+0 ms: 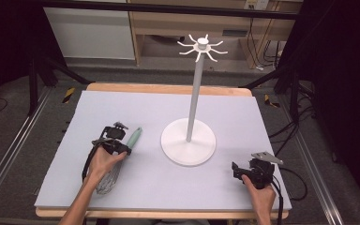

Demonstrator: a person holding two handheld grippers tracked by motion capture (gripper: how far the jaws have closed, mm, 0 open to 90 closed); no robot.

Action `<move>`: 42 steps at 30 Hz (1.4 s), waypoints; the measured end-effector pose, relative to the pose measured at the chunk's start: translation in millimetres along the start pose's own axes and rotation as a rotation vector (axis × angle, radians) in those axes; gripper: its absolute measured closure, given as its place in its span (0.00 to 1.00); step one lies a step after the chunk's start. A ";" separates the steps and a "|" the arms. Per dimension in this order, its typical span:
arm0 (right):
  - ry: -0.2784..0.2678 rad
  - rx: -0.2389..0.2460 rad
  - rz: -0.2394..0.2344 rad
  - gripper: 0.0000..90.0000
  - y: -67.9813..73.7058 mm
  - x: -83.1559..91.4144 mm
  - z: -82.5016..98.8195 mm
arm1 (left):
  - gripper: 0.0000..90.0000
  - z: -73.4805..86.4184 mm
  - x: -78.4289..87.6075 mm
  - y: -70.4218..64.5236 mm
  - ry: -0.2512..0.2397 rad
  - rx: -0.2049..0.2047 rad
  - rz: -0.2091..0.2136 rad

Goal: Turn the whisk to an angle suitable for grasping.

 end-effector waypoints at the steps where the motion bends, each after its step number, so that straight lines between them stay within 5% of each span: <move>1: -0.001 0.000 0.000 0.07 -0.2 0.0 -0.1 | 0.76 0.3 0.7 -0.1 -0.001 -0.004 0.001; 14: -0.003 -0.002 -0.004 0.07 -0.7 0.3 0.0 | 0.76 5.5 15.6 -2.8 -0.025 -0.043 0.021; 22: -0.003 -0.003 -0.002 0.07 -0.9 0.6 -0.1 | 0.76 11.4 35.5 -5.1 -0.093 -0.059 0.044; 34: -0.004 -0.012 -0.002 0.07 -0.9 0.7 0.0 | 0.76 24.4 74.7 -6.8 -0.262 -0.080 0.091; 40: -0.024 -0.017 -0.007 0.07 -0.7 2.6 -0.2 | 0.76 29.6 89.8 -11.2 -0.380 -0.097 0.100; 42: -0.034 -0.010 -0.006 0.07 -0.9 3.3 -0.3 | 0.76 32.7 97.2 -15.1 -0.456 -0.109 0.102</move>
Point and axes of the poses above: each handheld gripper's, and its own axes: x roughly backward along the jaws, z roughly out of its underside, y roughly to its left, the point moved 1 cm from there along -x, roughly forward along the jaws, and after that the axes turned 5 degrees about y, right-handed, at the moved point
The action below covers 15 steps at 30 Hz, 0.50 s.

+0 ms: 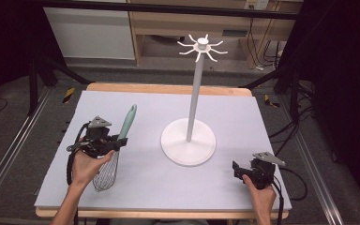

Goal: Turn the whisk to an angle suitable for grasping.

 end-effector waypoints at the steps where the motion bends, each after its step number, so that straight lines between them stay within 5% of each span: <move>1: -0.001 0.002 0.001 0.07 -0.1 0.3 0.0 | 0.76 -0.4 2.3 -1.5 -0.022 -0.002 0.002; 7: -0.008 0.001 0.000 0.07 0.1 1.3 -0.2 | 0.76 -2.7 13.4 -8.6 -0.152 -0.009 0.024; 15: -0.013 0.003 0.000 0.07 0.2 1.5 -0.3 | 0.76 -6.9 22.9 -18.1 -0.258 -0.032 0.041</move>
Point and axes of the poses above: each handheld gripper's, and its own axes: x roughly backward along the jaws, z roughly out of its underside, y roughly to its left, the point moved 1 cm from there along -x, roughly forward along the jaws, and after that the axes turned 5 degrees about y, right-handed, at the moved point
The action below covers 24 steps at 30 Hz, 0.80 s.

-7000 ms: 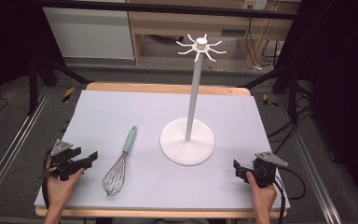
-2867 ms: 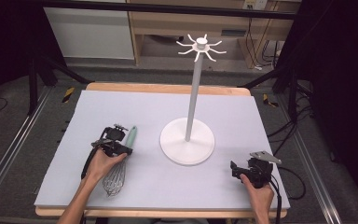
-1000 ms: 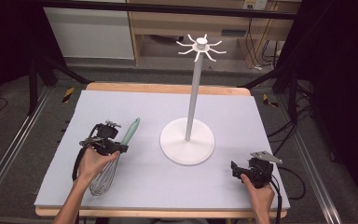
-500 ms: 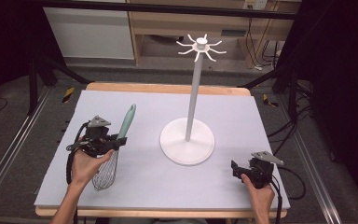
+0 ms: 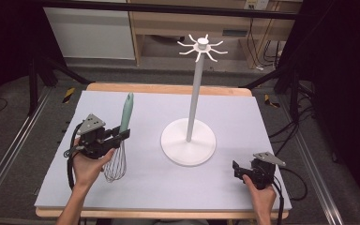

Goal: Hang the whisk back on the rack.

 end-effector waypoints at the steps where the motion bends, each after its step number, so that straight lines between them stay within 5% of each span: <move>1: -0.001 0.002 0.000 0.07 -0.2 0.0 0.0 | 0.76 -1.1 0.9 -1.3 -0.016 -0.004 0.002; 24: -0.013 0.014 -0.006 0.07 0.5 0.3 0.1 | 0.76 -38.0 4.1 -26.8 -0.173 -0.076 0.037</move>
Point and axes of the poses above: each handheld gripper's, and its own axes: x roughly backward along the jaws, z roughly out of its underside, y roughly to its left, the point moved 1 cm from there along -x, roughly forward along the jaws, and after that the axes turned 5 degrees about y, right-handed, at the moved point
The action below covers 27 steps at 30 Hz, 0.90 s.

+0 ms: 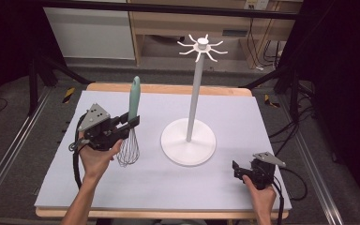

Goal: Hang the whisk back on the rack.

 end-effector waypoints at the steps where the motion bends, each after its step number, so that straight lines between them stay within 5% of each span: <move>1: 0.000 0.001 -0.001 0.07 0.0 -0.1 0.0 | 0.76 -1.4 -0.8 -0.7 -0.008 0.004 0.002; 16: 0.004 0.001 -0.002 0.07 -0.2 -1.3 -0.9 | 0.76 -28.1 -5.4 -11.4 -0.058 0.007 0.047; 27: 0.005 0.005 0.004 0.07 -0.4 -1.4 -1.3 | 0.76 -51.2 -15.5 -26.9 -0.076 -0.040 0.088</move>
Point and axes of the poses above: each handheld gripper's, and its own axes: x roughly backward along the jaws, z roughly out of its underside, y roughly to its left, the point moved 1 cm from there along -x, roughly forward along the jaws, and after that the axes turned 5 degrees about y, right-handed, at the moved point
